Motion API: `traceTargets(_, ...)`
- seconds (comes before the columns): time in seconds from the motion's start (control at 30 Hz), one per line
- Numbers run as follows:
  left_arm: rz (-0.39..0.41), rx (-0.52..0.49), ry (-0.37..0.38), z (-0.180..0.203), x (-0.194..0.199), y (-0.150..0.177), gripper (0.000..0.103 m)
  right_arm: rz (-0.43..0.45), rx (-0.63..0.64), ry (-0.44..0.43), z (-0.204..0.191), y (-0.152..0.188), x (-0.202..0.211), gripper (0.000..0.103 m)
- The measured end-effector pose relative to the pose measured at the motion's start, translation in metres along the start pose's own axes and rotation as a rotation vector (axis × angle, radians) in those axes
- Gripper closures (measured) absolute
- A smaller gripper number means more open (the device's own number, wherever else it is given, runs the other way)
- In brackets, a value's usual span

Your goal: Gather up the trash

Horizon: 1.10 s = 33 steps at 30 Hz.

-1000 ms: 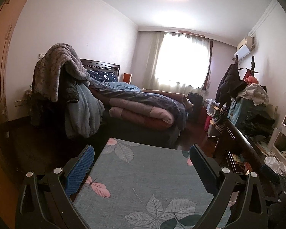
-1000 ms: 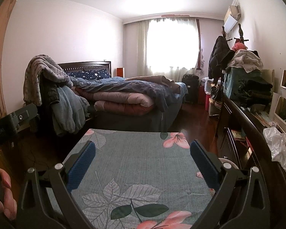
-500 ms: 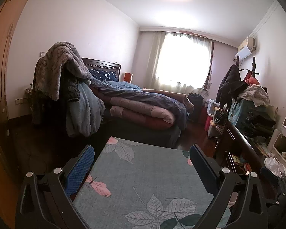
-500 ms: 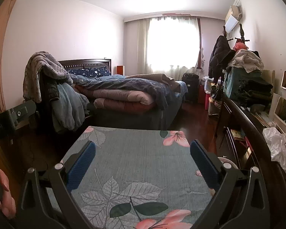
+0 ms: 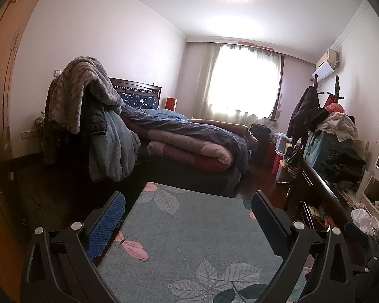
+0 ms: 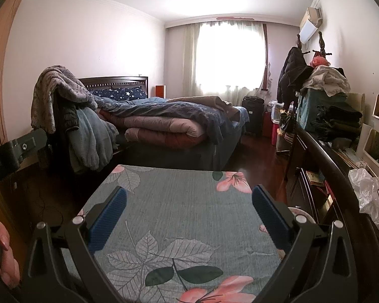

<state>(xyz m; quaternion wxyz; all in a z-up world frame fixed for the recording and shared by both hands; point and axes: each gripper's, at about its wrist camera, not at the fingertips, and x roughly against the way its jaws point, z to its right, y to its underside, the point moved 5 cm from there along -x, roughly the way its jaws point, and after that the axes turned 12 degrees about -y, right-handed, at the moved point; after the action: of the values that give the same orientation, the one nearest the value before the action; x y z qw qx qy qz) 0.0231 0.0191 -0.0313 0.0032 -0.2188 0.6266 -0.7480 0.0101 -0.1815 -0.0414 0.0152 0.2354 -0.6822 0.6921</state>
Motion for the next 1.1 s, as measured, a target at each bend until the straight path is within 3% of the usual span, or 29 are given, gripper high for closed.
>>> traceTargets(1.1, 0.015, 0.024, -0.011, -0.0008, 0.0089, 0.0010, 0.004, -0.019, 0.021, -0.005, -0.0027, 0.0082, -0.0004, 0.003)
